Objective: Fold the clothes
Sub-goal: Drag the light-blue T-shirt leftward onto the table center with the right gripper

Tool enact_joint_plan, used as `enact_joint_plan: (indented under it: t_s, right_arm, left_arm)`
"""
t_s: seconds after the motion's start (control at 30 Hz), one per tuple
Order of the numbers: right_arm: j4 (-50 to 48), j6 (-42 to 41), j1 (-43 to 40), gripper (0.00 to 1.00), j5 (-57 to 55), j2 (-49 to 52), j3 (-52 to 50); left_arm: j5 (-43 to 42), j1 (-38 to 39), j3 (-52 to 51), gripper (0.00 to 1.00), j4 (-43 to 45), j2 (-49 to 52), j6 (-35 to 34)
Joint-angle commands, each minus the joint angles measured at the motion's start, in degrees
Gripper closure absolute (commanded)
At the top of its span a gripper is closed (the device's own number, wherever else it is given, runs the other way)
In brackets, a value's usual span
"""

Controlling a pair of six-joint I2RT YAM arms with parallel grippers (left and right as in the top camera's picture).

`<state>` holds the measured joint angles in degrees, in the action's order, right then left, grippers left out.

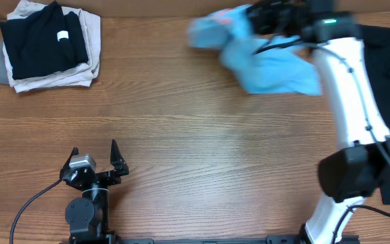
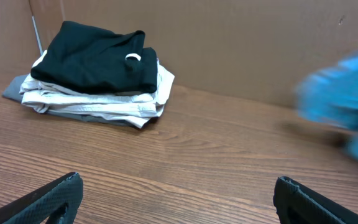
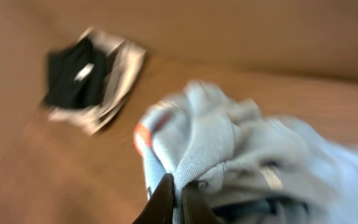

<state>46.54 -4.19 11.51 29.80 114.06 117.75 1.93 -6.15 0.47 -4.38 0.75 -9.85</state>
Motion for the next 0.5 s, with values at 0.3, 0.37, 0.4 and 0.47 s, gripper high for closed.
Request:
enact_joint_plan:
  t_s: [0.3,0.37,0.4,0.47]
  right_arm:
    - [3.3,-1.7,15.3,0.14,-14.4,3.6,1.2]
    - [5.0,-2.1,13.9,0.07,-14.8,3.2,1.2]
    - [5.9,-3.9,12.8,0.06,-16.4,2.9,1.2]
    - [8.0,-8.5,10.1,0.0,-20.6,2.6,1.2]
  left_arm:
    - [-0.5,-0.5,-0.2,0.0,0.1,-0.5,1.5]
    - [-0.5,-0.5,-0.2,0.0,0.1,-0.5,1.5]
    - [-0.5,-0.5,-0.2,0.0,0.1,-0.5,1.5]
    - [-0.5,-0.5,-0.2,0.0,0.1,-0.5,1.5]
